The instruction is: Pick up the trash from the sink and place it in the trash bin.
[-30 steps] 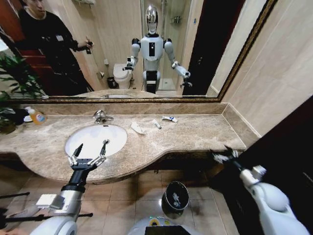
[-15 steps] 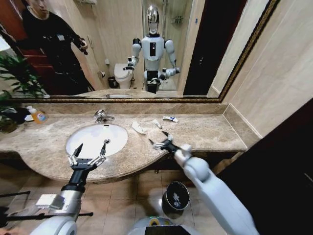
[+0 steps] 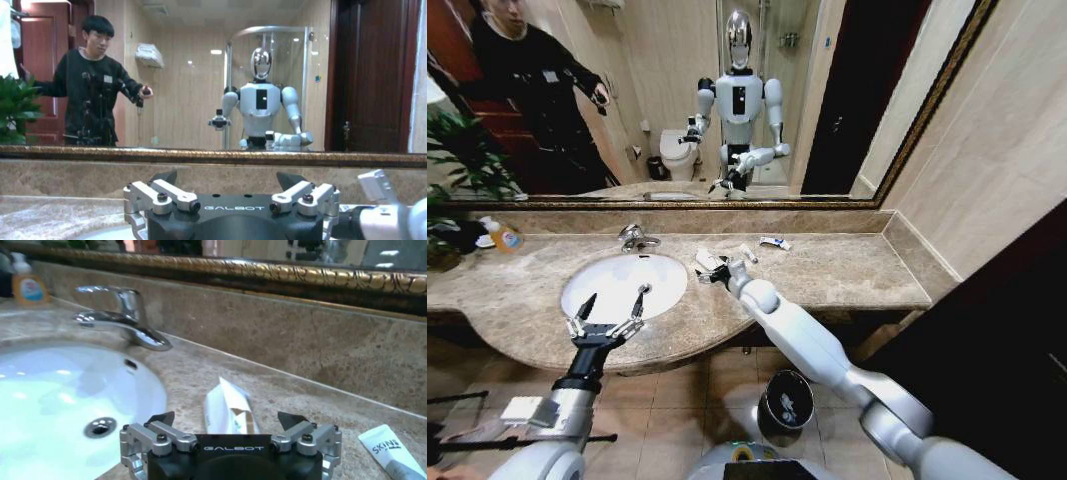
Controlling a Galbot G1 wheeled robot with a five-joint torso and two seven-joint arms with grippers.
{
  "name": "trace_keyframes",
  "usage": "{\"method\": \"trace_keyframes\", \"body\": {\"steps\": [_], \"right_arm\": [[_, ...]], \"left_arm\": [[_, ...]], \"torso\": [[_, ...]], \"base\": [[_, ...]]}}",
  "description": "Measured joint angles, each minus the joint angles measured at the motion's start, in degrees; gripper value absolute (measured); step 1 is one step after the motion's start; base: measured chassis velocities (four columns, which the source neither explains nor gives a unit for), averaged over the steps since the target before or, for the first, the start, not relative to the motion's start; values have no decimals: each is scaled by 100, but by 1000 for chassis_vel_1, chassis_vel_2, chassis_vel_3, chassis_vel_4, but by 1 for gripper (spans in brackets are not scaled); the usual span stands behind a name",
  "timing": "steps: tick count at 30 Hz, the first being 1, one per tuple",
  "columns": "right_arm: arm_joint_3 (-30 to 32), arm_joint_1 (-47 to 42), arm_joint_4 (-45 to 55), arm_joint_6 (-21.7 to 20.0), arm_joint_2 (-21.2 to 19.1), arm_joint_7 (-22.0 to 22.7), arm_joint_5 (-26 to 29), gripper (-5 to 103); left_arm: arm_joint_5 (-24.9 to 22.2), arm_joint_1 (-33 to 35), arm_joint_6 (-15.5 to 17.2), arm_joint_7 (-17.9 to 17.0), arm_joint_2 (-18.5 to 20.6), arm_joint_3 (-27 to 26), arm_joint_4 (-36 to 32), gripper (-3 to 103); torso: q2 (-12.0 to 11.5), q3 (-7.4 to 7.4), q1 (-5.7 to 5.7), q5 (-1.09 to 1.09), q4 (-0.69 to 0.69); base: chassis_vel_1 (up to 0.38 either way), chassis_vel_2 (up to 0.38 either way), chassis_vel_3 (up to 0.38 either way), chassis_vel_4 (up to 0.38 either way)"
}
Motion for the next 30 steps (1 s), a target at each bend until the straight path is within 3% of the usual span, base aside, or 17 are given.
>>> {"method": "trace_keyframes", "body": {"steps": [10,30], "right_arm": [[-92,332,-614,-8,159,-87,-103,98],[-342,289,-521,127,34,-92,23,44]], "left_arm": [[0,0,0,0,0,0,0,100],[0,0,0,0,0,0,0,100]], "torso": [[0,-1,-1,3,0],[1,-1,-1,3,-1]], "base": [[0,0,0,0],[0,0,0,0]]}}
